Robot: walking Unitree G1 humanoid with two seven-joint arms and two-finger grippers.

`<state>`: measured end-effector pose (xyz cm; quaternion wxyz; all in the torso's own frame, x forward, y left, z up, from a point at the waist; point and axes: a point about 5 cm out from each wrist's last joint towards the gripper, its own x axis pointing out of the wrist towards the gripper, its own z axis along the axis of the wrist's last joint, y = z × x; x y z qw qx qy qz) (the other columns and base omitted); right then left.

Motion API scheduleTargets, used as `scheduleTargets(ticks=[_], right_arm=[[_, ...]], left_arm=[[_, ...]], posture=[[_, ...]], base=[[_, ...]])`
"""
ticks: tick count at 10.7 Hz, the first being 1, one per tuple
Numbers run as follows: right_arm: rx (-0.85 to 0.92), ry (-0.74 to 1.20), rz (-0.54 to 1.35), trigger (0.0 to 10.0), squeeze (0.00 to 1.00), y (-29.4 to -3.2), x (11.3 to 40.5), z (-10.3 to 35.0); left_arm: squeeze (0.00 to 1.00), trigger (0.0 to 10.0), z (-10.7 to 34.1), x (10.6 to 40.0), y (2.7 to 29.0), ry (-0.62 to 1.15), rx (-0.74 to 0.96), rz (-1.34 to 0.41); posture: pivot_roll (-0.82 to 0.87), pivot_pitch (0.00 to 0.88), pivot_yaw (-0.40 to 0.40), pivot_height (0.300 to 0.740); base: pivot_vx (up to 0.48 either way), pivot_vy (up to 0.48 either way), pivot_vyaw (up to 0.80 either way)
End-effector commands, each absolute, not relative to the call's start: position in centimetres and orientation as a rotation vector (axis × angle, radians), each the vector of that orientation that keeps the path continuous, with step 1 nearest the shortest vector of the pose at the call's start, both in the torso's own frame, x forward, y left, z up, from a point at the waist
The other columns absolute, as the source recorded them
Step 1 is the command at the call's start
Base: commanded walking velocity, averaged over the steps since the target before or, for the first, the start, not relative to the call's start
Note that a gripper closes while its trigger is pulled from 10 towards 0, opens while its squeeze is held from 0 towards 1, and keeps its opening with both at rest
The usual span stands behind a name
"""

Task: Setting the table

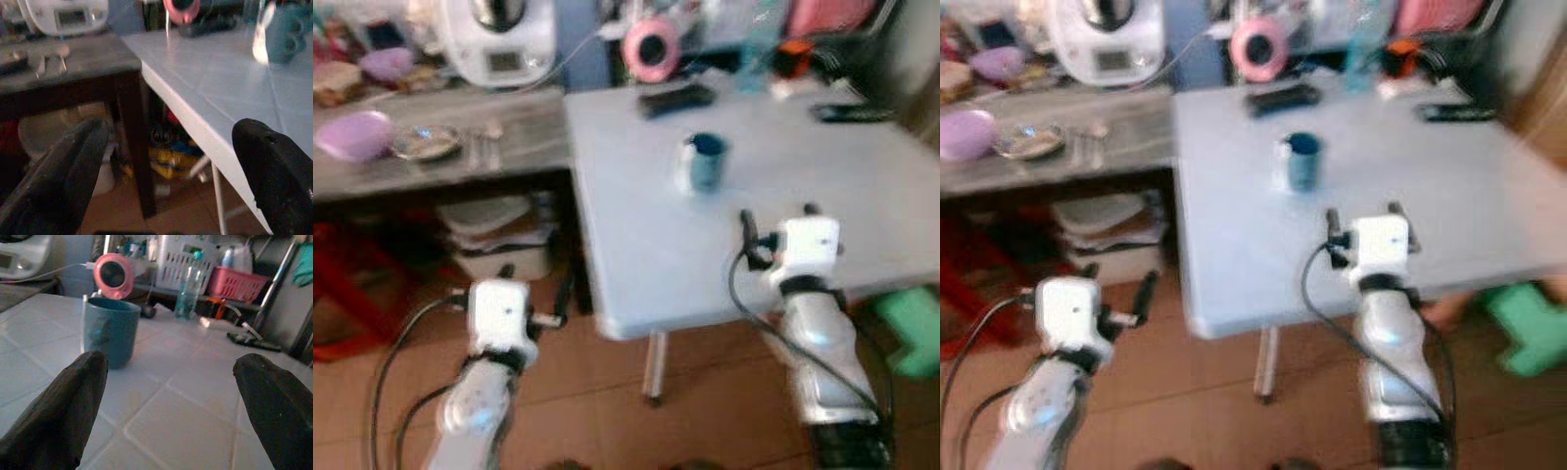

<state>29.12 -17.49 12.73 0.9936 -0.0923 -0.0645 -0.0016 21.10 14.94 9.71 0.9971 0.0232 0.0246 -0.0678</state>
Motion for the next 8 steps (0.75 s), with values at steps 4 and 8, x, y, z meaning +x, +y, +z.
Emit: scheduleTargets(ticks=[4,8], right_arm=[[-0.188,-0.155,-0.004,10.0,0.00,-17.23,29.24,13.12],[-0.212,-0.170,0.007,10.0,0.00,-17.08,29.33,13.38]], left_arm=[[0.00,10.0,10.24,21.40,15.09,0.047,0.078,-0.140],[0.00,10.0,10.11,21.46,15.56,0.061,0.107,-0.089]], posture=[[0.05,0.052,0.073,0.740],[0.05,0.063,0.075,0.740]], base=[[0.396,-0.160,0.00],[0.219,0.000,0.36]])
